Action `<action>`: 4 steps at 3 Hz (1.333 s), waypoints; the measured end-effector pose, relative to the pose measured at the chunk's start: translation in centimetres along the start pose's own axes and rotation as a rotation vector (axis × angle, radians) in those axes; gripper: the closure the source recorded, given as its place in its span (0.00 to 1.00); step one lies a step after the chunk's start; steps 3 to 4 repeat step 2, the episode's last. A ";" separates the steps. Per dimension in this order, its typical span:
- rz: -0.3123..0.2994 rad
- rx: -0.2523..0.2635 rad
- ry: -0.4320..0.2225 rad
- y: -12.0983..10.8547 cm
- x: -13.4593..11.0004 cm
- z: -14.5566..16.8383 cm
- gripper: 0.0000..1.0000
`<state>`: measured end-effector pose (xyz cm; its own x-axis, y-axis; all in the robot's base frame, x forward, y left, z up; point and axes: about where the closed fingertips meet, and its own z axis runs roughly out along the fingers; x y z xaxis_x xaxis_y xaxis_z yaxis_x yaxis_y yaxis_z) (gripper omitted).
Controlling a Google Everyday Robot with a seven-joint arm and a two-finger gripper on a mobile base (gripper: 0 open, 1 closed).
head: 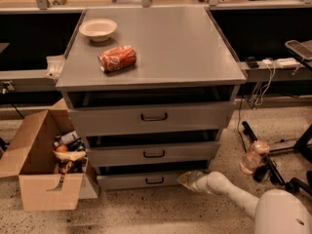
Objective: Close bottom drawer
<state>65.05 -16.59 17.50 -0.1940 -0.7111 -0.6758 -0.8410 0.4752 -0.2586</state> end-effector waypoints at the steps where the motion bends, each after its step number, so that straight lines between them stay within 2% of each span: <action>1: 0.018 0.027 -0.034 -1.5 -0.3 -1.6 1.00; 4: 0.019 0.029 -0.038 -1.3 -0.3 -2.0 1.00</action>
Offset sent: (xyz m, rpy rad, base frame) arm -0.0949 0.0161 0.0815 0.2967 0.0966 0.3636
